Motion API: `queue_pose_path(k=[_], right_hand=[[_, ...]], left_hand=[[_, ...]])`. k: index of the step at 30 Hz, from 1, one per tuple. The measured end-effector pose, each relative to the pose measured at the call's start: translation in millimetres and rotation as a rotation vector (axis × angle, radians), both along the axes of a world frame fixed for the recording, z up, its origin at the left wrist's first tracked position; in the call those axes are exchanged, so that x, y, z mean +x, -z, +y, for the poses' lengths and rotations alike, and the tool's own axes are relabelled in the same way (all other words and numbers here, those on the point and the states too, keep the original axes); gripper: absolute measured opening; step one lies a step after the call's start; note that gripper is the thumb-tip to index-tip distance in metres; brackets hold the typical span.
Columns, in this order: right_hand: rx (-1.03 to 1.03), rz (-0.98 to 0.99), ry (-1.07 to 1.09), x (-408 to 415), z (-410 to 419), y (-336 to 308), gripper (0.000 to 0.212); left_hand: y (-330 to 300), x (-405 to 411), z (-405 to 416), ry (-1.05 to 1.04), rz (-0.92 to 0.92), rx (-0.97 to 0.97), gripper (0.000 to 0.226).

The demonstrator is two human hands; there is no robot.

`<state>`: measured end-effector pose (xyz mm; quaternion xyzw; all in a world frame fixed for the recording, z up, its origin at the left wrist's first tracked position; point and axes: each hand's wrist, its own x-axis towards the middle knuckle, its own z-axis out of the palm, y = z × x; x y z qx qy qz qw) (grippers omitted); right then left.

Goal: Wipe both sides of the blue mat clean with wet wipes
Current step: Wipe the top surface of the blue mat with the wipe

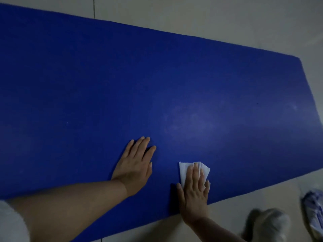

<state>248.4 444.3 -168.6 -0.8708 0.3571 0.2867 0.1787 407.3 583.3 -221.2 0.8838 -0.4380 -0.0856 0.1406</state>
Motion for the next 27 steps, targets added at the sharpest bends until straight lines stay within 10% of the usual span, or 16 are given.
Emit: queue_pose_path(k=[27], right_hand=[[-0.232,-0.339,-0.312,-16.5,-29.0,42.8,0.060]], left_hand=[[-6.3,-46.8,-23.8,-0.466,-0.095,0.177,0.057]])
